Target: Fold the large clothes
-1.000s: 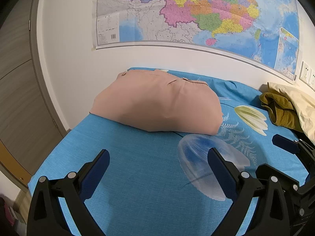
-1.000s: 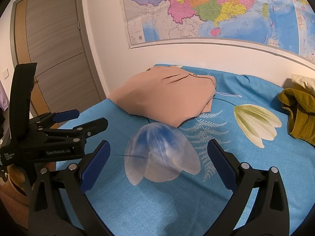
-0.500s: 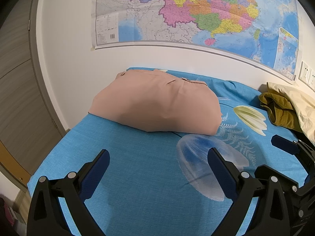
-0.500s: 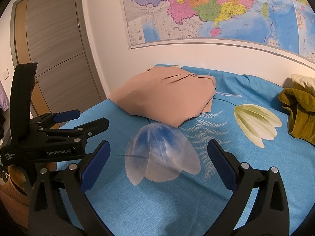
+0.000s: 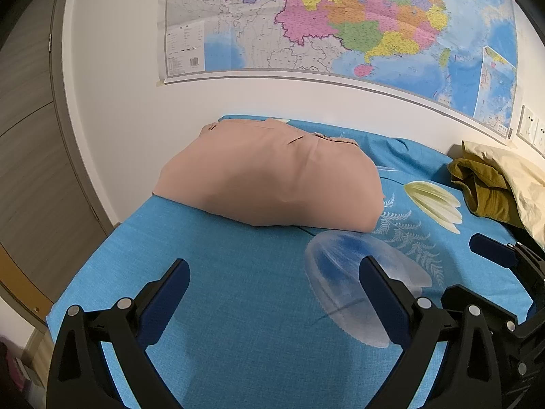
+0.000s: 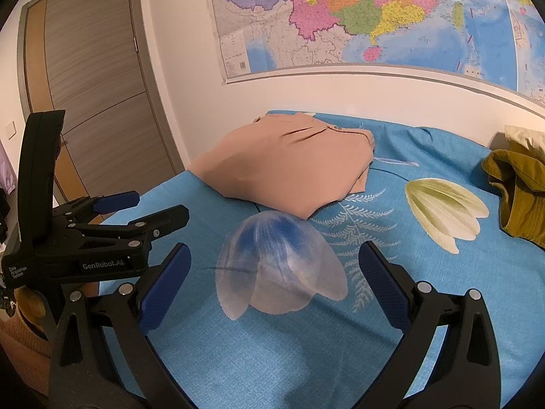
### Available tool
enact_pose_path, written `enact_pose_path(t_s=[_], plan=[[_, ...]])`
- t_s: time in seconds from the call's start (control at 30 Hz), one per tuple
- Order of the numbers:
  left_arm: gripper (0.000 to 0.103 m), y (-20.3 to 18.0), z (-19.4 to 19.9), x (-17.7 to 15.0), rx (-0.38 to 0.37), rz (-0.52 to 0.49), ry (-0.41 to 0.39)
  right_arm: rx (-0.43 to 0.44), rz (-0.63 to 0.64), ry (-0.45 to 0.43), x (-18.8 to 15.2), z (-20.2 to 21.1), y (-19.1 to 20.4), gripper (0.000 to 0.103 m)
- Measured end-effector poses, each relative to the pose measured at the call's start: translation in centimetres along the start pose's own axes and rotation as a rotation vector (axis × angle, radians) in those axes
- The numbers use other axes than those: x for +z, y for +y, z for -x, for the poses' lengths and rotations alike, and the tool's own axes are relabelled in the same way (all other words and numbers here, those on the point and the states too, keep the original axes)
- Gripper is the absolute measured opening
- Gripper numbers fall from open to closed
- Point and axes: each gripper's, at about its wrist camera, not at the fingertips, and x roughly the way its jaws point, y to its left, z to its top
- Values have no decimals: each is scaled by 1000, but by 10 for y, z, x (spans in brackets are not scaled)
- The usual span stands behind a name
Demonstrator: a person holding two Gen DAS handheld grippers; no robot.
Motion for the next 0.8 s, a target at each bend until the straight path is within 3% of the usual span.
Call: enact_pose_path(t_s=[0.8], plan=[[96,-1,0,-3,1,1,1,3,-7,3,0,1,2,97]])
